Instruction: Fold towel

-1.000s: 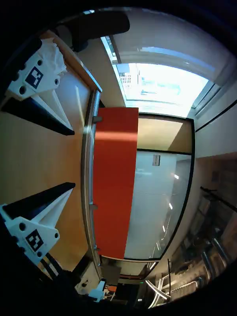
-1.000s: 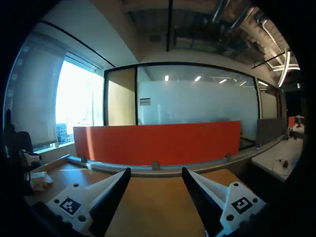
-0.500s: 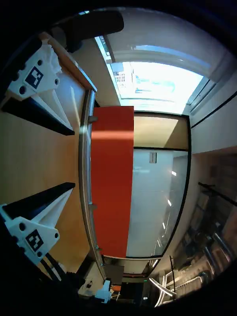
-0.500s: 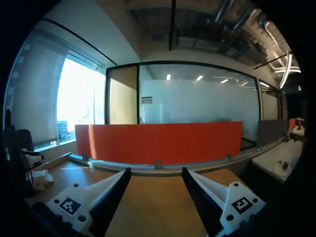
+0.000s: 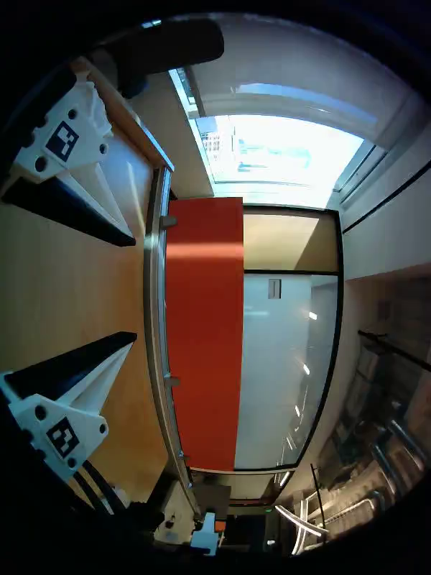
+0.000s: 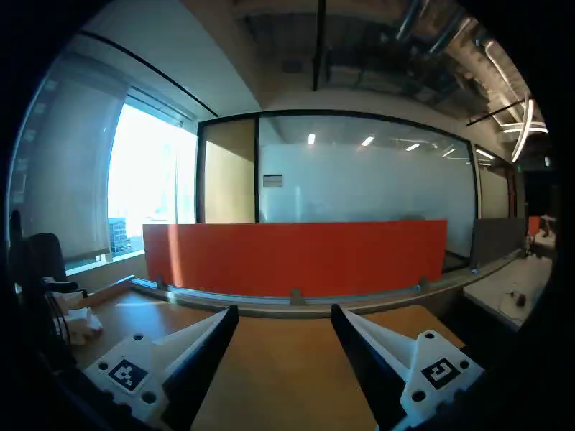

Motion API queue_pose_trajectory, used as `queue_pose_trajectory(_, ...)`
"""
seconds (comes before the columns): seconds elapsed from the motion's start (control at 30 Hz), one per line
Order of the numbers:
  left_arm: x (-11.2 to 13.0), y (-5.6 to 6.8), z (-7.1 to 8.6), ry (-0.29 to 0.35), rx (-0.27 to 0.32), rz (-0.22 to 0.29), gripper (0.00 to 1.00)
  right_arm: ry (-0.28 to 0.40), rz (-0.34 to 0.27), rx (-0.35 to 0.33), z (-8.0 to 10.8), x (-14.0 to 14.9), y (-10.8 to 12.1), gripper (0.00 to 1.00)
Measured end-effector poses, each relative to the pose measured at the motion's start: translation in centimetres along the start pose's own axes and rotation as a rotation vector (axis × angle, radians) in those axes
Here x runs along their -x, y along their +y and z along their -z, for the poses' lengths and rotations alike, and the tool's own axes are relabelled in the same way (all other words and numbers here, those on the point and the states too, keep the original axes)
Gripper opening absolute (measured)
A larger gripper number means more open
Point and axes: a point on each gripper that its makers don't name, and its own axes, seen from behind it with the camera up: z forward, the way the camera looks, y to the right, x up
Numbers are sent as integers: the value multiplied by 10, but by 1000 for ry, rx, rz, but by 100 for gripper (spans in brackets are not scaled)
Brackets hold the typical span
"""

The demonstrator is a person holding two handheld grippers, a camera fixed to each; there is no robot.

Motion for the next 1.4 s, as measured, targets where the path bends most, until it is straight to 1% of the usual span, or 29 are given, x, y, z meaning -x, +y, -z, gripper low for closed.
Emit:
queue_pose_trajectory(0.17,8,-4,0,25,-21,-28,88,0,-8,-7,2,2,-5,99)
queue_pose_trajectory(0.27,12,-3,-1,41,-25,-29,87,0,-8,-8,2,5,-5,99)
queue_pose_trajectory(0.47,26,-2,-1,52,-27,-29,88,-8,14,-3,3,13,-5,99)
queue_pose_trajectory(0.7,48,-7,0,58,-43,-61,88,-6,16,-7,1,21,-10,99)
queue_pose_trajectory(0.9,70,-11,4,66,-52,-53,87,-12,19,-20,0,37,-17,99)
queue_pose_trajectory(1.13,101,-18,8,65,-68,-40,87,-19,3,-35,-2,56,-24,99)
queue_pose_trajectory(1.4,124,-22,9,72,-78,-37,88,-28,18,-50,-3,72,-30,99)
